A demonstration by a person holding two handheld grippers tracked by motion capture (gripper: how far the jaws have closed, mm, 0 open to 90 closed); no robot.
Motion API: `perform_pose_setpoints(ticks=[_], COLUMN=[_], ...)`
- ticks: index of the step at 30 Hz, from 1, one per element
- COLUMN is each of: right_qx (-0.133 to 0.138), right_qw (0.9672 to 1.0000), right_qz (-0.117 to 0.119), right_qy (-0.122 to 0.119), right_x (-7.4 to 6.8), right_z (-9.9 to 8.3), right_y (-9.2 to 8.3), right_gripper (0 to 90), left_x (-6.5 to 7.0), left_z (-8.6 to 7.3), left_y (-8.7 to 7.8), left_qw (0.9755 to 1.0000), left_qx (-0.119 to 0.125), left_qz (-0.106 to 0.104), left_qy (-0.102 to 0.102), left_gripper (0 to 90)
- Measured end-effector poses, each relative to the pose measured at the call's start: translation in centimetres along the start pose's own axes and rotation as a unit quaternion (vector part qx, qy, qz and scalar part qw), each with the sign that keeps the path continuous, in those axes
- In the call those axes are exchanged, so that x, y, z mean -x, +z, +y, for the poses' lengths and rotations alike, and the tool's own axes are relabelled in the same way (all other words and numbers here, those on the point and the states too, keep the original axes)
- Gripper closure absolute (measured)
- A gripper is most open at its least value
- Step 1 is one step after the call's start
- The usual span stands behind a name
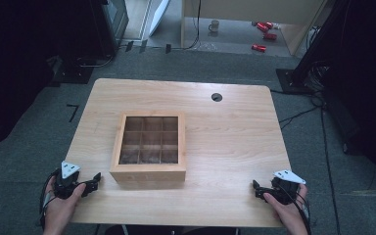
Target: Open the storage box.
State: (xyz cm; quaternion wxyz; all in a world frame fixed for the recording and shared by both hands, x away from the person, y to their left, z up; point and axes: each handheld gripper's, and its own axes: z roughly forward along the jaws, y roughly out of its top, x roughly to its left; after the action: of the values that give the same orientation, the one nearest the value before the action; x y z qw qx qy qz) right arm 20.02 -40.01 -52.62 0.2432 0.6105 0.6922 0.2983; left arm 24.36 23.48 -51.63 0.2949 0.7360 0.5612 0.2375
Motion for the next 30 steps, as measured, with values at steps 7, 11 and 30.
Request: perform_pose_setpoints(ticks=[7,11,30], right_qx=[0.000,0.000,-0.008], right_qw=[1.0000,1.0000,0.9999], right_qz=[0.000,0.000,-0.007], right_qy=[0.000,0.000,-0.006], right_x=[0.0,0.0,-0.5], right_z=[0.0,0.0,0.3], right_y=[0.0,0.0,-0.2], right_gripper=[0.3,0.2,5.3], left_x=[0.0,0.2,1.8], left_z=[0.5,0.7,0.9], left_y=[-0.9,-1.4,-3.0], left_qw=[0.9994,0.9978,0.9774], left_qx=[0.027,0.045,0.096], left_qz=[-0.022,-0.048,-0.185], left_qy=[-0.005,-0.010,0.036], left_gripper=[13.9,14.0,37.6])
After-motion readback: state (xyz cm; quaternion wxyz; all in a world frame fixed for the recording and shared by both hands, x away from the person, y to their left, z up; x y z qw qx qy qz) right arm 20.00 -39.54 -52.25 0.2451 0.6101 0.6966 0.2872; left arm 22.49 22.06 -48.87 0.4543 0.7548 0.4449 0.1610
